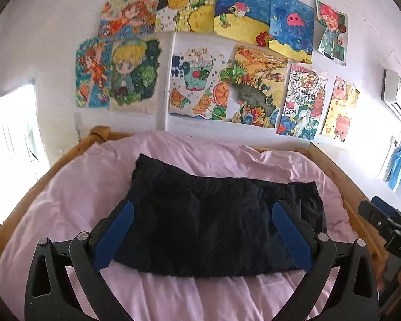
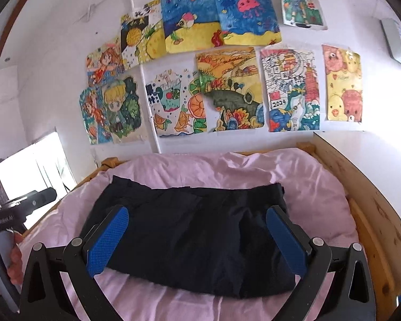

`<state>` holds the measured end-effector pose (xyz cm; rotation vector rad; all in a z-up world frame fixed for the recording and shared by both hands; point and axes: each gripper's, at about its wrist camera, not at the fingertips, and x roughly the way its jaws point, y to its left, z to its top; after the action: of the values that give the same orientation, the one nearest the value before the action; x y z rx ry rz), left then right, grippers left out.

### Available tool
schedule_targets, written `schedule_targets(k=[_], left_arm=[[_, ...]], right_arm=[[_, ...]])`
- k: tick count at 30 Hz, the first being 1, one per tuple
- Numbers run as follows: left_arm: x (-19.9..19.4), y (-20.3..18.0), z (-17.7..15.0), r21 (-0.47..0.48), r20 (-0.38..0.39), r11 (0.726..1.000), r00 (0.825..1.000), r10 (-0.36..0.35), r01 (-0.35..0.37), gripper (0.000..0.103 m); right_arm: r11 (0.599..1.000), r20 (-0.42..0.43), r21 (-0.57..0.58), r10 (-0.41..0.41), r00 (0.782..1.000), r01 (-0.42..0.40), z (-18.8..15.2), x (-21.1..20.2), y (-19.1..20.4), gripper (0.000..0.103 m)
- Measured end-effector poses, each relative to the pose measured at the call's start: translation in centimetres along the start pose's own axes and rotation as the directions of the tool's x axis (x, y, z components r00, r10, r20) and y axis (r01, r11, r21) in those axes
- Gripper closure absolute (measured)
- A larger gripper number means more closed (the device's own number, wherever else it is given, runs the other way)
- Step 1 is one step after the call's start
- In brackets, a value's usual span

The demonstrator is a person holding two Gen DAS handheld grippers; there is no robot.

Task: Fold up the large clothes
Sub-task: 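Release the folded jacket and pull both grippers back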

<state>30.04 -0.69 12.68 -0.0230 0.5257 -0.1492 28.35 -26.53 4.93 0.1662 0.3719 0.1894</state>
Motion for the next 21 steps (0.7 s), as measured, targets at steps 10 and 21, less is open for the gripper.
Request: schedule_targets(k=[10,21], left_arm=[[-6.4,-2.1,-5.4,0.108,0.073,0.992,0.996,0.052,-0.060,0.001],[-8.5,-2.1,-10.3,0.093,0.039,0.992,0.996,0.080,-0.084,0.001]], right_arm=[[0.999,0.018,-0.025,-0.029,0.999,0.030,-2.8,-5.8,2.0,0.000],[0.996,0.056,-0.042,-0.072,0.996,0.074,-5.9,-9.7,5.2,0.000]])
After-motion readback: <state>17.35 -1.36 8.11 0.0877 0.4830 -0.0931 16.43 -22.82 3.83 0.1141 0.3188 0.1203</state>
